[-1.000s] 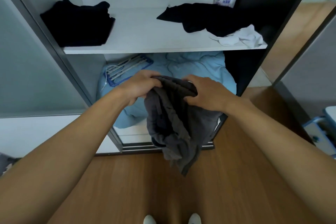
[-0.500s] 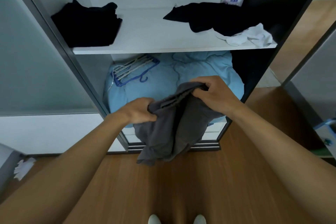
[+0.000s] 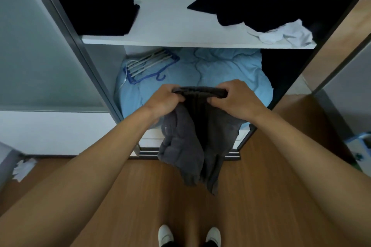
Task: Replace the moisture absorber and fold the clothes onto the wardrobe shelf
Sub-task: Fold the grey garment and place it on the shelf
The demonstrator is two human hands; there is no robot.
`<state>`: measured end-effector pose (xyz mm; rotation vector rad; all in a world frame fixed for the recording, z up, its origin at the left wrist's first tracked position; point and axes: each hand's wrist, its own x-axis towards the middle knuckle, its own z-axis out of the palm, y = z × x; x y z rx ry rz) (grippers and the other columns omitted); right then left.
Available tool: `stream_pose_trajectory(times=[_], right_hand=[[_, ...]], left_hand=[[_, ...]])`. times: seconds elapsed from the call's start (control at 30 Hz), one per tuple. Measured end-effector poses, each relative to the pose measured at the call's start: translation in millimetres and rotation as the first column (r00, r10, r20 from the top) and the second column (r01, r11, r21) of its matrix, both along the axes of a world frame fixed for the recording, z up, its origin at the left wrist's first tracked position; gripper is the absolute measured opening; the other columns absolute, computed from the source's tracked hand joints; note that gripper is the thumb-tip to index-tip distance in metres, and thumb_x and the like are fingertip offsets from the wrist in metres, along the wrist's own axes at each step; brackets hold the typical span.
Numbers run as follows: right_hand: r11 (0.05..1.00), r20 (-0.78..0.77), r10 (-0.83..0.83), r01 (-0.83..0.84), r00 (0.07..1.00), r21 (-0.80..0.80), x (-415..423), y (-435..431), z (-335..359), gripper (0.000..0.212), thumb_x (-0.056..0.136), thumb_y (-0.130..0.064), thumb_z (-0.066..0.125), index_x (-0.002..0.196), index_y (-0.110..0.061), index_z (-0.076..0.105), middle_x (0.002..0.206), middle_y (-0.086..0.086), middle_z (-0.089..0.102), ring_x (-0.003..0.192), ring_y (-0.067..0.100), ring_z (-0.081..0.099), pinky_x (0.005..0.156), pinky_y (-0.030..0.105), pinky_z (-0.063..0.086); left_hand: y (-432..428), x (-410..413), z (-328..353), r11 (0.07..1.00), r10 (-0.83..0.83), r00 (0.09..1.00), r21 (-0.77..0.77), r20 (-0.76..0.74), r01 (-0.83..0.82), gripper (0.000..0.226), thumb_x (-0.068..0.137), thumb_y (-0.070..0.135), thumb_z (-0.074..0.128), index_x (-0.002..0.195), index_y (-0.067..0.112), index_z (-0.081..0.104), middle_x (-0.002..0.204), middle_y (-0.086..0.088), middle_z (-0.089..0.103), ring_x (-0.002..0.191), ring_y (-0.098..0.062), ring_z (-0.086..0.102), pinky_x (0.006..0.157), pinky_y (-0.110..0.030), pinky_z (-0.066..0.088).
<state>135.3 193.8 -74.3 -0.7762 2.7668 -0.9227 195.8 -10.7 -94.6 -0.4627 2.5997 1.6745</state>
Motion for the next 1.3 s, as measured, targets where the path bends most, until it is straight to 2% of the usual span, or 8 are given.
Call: stream_pose_trajectory(times=[0.13,0.37,0.47,0.57,0.7,0.97,1.1,1.3], right_hand=[[0.997,0.254,-0.042,0.024,0.966,0.074,5,8,-16,0.037,0.083,-0.042,0.071,0.064,-0.012,0.060,0.064,0.003,0.059,0.061,0.015,0.057,0.058,0.029,0.039],[0.975,0.355,-0.062,0.132,0.933,-0.177,25,-2,-27,0.035,0.089,-0.032,0.067,0.080,0.002,0.063,0.066,0.004,0.059,0.057,0.011,0.055,0.058,0.029,0.042],[0.970,0.382,-0.064,0.147,0.922,-0.192,40,-10,-39,0.041,0.083,-0.052,0.068,0.100,-0.015,0.066,0.091,-0.003,0.069,0.084,0.013,0.065,0.075,0.030,0.051],[0.985,0.405,-0.092,0.141,0.910,-0.095,49,-19,-47,0.087,0.061,-0.081,0.064,0.129,-0.030,0.051,0.123,-0.008,0.063,0.114,0.016,0.060,0.097,0.041,0.050],[0.967,0.344,-0.237,0.254,0.908,-0.006,51,-35,-54,0.118,0.046,-0.087,0.065,0.139,-0.025,0.030,0.127,-0.008,0.056,0.117,0.018,0.056,0.093,0.040,0.048],[0.945,0.143,-0.165,0.115,0.976,0.307,18,-13,-49,0.042,0.069,-0.039,0.069,0.105,-0.027,0.052,0.093,-0.004,0.057,0.094,0.026,0.061,0.065,0.030,0.036],[0.984,0.075,-0.136,0.126,0.988,0.129,0,-2,-30,0.027,0.071,-0.027,0.071,0.096,-0.019,0.063,0.092,0.000,0.064,0.089,0.022,0.061,0.069,0.035,0.048],[0.927,0.104,-0.091,0.123,0.990,-0.354,-8,-1,-17,0.044,0.072,0.000,0.070,0.113,-0.014,0.070,0.106,-0.001,0.069,0.097,0.003,0.062,0.085,0.015,0.048]], left_hand=[[5,-4,1,0.962,0.128,0.990,0.235,0.055,-0.138,0.025,0.089,-0.003,0.052,0.093,0.013,0.070,0.085,-0.014,0.069,0.072,-0.024,0.065,0.066,-0.032,0.053],[12,-11,1,0.783,0.300,0.930,0.502,0.212,-0.367,0.024,0.096,0.000,0.044,0.083,0.013,0.061,0.054,-0.002,0.065,0.044,-0.013,0.060,0.041,-0.021,0.047],[20,-12,6,0.626,0.305,0.909,0.659,0.284,-0.416,0.022,0.098,-0.002,0.039,0.089,0.005,0.058,0.060,-0.010,0.065,0.049,-0.018,0.064,0.041,-0.025,0.054],[29,-14,11,0.562,0.236,0.924,0.733,0.302,-0.383,0.020,0.095,-0.007,0.039,0.103,-0.002,0.056,0.090,-0.020,0.062,0.075,-0.026,0.065,0.053,-0.031,0.061],[39,-14,22,0.649,0.165,0.943,0.688,0.287,-0.323,0.032,0.095,-0.009,0.044,0.125,-0.004,0.052,0.118,-0.023,0.060,0.095,-0.029,0.065,0.053,-0.030,0.061],[10,-6,32,0.932,0.213,0.970,0.273,0.119,-0.238,0.016,0.087,-0.006,0.051,0.088,0.008,0.058,0.071,-0.012,0.063,0.057,-0.018,0.065,0.050,-0.031,0.060],[-4,-3,34,0.979,0.183,0.977,0.067,0.106,-0.190,0.013,0.086,0.007,0.049,0.082,0.007,0.061,0.059,-0.012,0.071,0.039,-0.016,0.062,0.033,-0.017,0.041],[-34,-2,32,0.983,0.135,0.985,0.109,0.105,-0.146,0.020,0.089,0.023,0.054,0.093,0.009,0.067,0.078,-0.013,0.077,0.062,-0.018,0.072,0.051,-0.020,0.052]])
